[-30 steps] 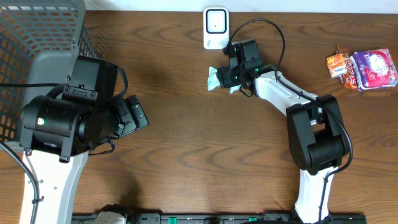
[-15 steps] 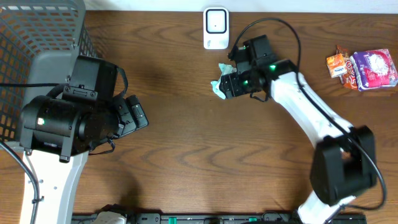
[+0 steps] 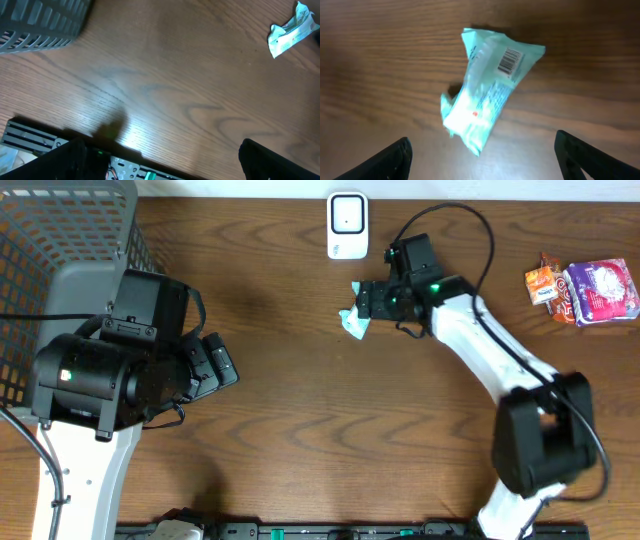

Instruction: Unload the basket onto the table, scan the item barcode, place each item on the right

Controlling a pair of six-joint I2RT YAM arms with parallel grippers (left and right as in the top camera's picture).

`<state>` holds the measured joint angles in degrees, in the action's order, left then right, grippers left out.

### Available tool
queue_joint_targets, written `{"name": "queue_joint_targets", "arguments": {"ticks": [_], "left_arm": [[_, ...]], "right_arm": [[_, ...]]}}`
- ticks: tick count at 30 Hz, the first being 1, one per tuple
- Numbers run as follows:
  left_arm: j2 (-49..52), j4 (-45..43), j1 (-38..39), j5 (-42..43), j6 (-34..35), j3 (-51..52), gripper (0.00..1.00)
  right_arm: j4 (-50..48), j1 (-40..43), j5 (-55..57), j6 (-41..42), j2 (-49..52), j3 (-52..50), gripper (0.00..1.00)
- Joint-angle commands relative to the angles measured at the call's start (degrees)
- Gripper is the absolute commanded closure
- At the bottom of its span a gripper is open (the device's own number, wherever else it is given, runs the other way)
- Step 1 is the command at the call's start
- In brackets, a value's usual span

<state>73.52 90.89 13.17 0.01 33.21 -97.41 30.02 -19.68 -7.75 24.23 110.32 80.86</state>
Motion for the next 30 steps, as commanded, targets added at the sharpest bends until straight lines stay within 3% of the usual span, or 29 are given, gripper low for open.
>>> {"name": "queue_joint_targets", "arguments": {"ticks": [1,13,26,30], "left_arm": [[0.2,0.1,-0.2,-0.7,0.3,-0.1,0.02],[0.2,0.1,-0.2,-0.7,0.3,-0.1,0.02],[0.2,0.1,-0.2,-0.7,0.3,-0.1,0.02],[0.2,0.1,-0.2,-0.7,0.3,-0.1,0.02]], "right_arm": [[-2.4,1.6,-5.4,4.2,5.2,0.0,0.15],[-11.5,8.4,-22.6,4.0,14.9,0.0,0.18],[-17.2,7.2,-24.1,9.0,23.6,0.0,0.38],[-17.5,7.2,-23.8,9.6,24.3,0.0,0.81]]}}
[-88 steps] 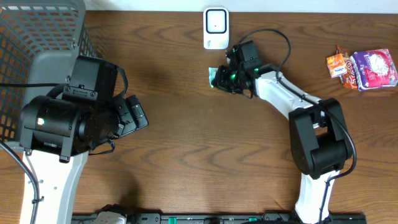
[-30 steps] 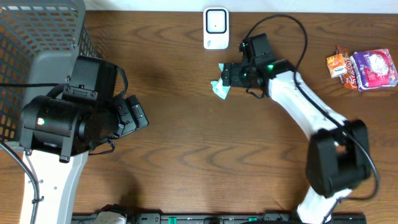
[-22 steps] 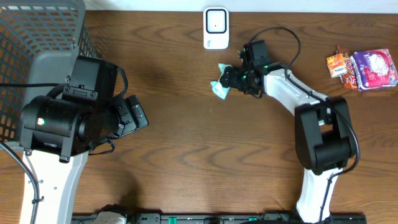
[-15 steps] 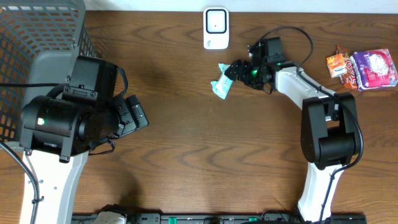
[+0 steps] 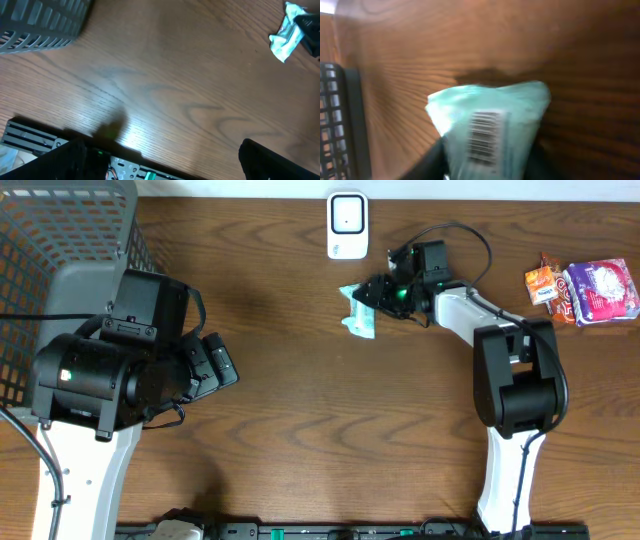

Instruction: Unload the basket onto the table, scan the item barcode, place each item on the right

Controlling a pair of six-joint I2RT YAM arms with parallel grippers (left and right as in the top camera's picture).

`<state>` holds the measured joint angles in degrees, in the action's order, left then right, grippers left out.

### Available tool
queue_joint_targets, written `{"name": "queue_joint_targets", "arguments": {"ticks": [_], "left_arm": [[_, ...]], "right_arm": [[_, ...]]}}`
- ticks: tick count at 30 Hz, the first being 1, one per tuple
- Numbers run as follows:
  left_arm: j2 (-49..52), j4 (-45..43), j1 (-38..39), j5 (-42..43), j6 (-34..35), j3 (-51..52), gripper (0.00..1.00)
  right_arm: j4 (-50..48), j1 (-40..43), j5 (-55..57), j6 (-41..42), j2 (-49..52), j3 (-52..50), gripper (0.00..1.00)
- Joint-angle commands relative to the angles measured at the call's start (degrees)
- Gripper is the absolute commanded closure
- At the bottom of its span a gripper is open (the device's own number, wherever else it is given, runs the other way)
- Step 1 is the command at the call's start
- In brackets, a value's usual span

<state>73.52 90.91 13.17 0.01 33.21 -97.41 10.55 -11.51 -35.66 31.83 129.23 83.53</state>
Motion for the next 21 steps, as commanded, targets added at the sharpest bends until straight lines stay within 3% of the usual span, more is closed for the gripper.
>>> {"name": "queue_joint_targets", "arguments": {"ticks": [1,2,12,15,21], "left_arm": [[0.2,0.1,-0.2,-0.7,0.3,-0.1,0.02],[0.2,0.1,-0.2,-0.7,0.3,-0.1,0.02],[0.2,0.1,-0.2,-0.7,0.3,-0.1,0.02],[0.2,0.1,-0.2,-0.7,0.3,-0.1,0.02],[0.2,0.1,-0.2,-0.7,0.3,-0.1,0.02]], "right_arm": [[1.8,-0.9,4.0,2.0,5.3,-2.7,0.91],[1.9,-0.9,4.0,2.0,5.2,-2.6,0.99],[5.9,0.4,6.5,-4.1,-4.7,-2.6,0.99],[11.2,-0.7,20.1,-7.3,-11.2,-2.6,0.99],[21.0,-6.6,60.6,-11.9,-18.8,-2.6,0.99]]}}
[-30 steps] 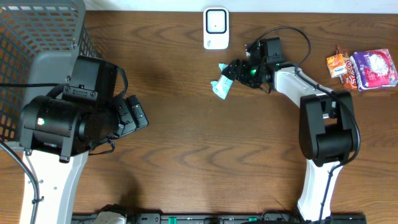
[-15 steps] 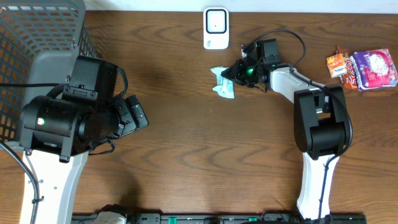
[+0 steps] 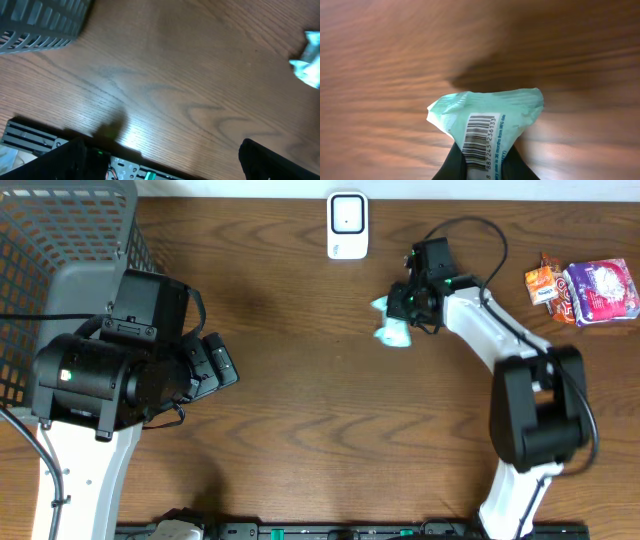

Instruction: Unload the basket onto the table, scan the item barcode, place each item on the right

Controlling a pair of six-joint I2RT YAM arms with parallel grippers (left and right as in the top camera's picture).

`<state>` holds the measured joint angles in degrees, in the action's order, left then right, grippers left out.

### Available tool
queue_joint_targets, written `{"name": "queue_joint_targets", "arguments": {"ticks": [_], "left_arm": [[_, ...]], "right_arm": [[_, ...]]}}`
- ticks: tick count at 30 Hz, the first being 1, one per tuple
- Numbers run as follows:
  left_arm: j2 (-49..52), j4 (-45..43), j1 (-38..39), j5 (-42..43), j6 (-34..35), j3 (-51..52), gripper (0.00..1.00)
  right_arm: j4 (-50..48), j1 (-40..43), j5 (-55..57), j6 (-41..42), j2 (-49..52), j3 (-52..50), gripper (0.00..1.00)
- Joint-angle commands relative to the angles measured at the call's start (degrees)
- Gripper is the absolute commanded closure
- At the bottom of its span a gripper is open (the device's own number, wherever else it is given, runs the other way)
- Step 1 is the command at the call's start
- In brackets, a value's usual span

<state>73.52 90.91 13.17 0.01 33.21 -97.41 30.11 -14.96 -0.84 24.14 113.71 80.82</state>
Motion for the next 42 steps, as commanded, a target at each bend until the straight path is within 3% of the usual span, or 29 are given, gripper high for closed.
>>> {"name": "queue_joint_targets", "arguments": {"ticks": [1,3,10,14,16,19,22,35,39,42], "left_arm": [[0.2,0.1,-0.2,-0.7,0.3,-0.1,0.02],[0.2,0.1,-0.2,-0.7,0.3,-0.1,0.02],[0.2,0.1,-0.2,-0.7,0.3,-0.1,0.02],[0.2,0.1,-0.2,-0.7,0.3,-0.1,0.02],[0.2,0.1,-0.2,-0.7,0.3,-0.1,0.02],[0.2,0.1,-0.2,-0.7,0.3,-0.1,0.02],[0.2,0.1,-0.2,-0.7,0.3,-0.1,0.02],[0.2,0.1,-0.2,-0.7,0.3,-0.1,0.02],[0.2,0.1,-0.2,-0.7,0.3,-0.1,0.02],[0.2,0.1,-0.2,-0.7,0.3,-0.1,0.02]], "right_arm": [[2.3,-4.4,31.1,-4.8,-3.3,0.1,0.99],[4.4,-6.8,39.7,-4.9,-1.9,0.0,0.99],[6.7,-13.2,54.1,-5.0,6.7,0.0,0.97],[6.6,-16.6,53.5,-6.0,9.7,0.0,0.89],[6.6,-18.4,51.4,-6.0,10.0,0.0,0.77],[6.6,-20.8,47.4,-6.0,9.7,0.7,0.5],[7.5,-22.4,41.8,-5.7,9.6,3.5,0.42],[31.1,-16.7,21.7,-6.7,9.6,29.3,0.39],[36.5,-14.2,9.1,-10.7,9.6,30.2,0.36],[37.8,-13.7,4.0,-10.7,9.6,27.8,0.44]]}}
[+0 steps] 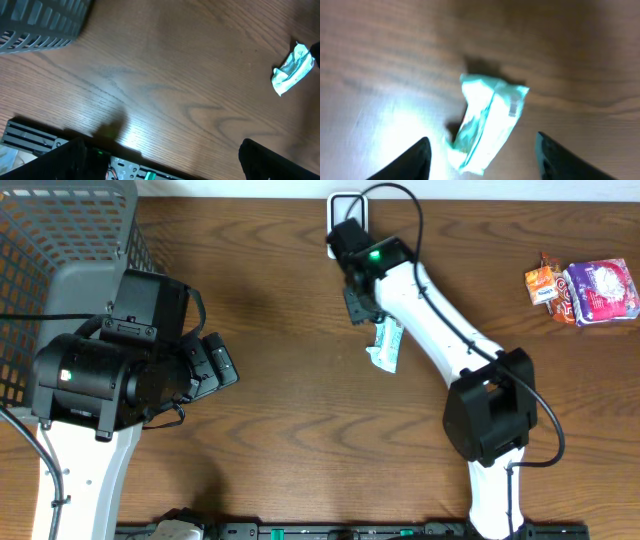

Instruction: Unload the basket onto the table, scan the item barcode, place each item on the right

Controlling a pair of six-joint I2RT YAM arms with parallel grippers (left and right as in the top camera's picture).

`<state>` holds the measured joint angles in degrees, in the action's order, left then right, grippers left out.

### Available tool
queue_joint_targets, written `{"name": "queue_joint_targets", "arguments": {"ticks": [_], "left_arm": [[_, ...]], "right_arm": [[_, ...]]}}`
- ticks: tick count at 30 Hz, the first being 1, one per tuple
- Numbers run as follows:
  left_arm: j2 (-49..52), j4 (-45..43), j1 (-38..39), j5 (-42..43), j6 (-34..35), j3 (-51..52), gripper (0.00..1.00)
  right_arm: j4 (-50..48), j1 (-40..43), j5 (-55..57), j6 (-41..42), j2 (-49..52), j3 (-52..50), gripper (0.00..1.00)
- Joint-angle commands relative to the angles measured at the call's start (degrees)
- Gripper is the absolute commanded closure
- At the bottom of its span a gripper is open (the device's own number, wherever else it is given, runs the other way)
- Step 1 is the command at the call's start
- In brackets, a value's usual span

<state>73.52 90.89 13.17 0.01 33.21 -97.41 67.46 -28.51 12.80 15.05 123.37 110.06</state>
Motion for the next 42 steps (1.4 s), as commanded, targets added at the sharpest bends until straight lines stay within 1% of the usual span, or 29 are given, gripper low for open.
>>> {"name": "queue_joint_targets", "arguments": {"ticks": [1,5,9,11,17,21,24,28,35,39,42], "left_arm": [[0.2,0.1,-0.2,-0.7,0.3,-0.1,0.02],[0.2,0.1,-0.2,-0.7,0.3,-0.1,0.02],[0.2,0.1,-0.2,-0.7,0.3,-0.1,0.02],[0.2,0.1,-0.2,-0.7,0.3,-0.1,0.02],[0.2,0.1,-0.2,-0.7,0.3,-0.1,0.02],[0.2,0.1,-0.2,-0.7,0.3,-0.1,0.02],[0.2,0.1,-0.2,-0.7,0.3,-0.1,0.02],[0.2,0.1,-0.2,-0.7,0.3,-0.1,0.02],[0.2,0.1,-0.2,-0.7,0.3,-0.1,0.02],[0.2,0.1,-0.2,-0.7,0.3,-0.1,0.02],[0.2,0.1,-0.2,-0.7,0.3,-0.1,0.02]], "right_arm": [[0.3,-0.3,-9.8,-1.6,0.0,-2.2,0.45],[-2.3,-2.0,-6.7,-0.8,0.0,-6.5,0.49],[-2.3,-3.7,5.2,8.9,0.0,-9.7,0.48],[-3.4,-4.5,8.3,11.7,0.0,-11.3,0.46],[-11.6,-6.5,9.7,12.3,0.0,-17.3,0.45],[-16.3,-7.0,14.0,12.4,0.0,-21.4,0.45],[-17.2,-7.0,18.6,15.2,0.1,-23.4,0.44],[-19.5,-6.8,19.3,15.1,0.2,-25.4,0.44],[-21.1,-5.7,20.4,14.8,0.4,-27.2,0.47],[-21.6,-4.5,24.9,11.3,0.4,-27.5,0.46],[-21.6,-4.5,29.4,7.7,0.4,-27.2,0.43]]}}
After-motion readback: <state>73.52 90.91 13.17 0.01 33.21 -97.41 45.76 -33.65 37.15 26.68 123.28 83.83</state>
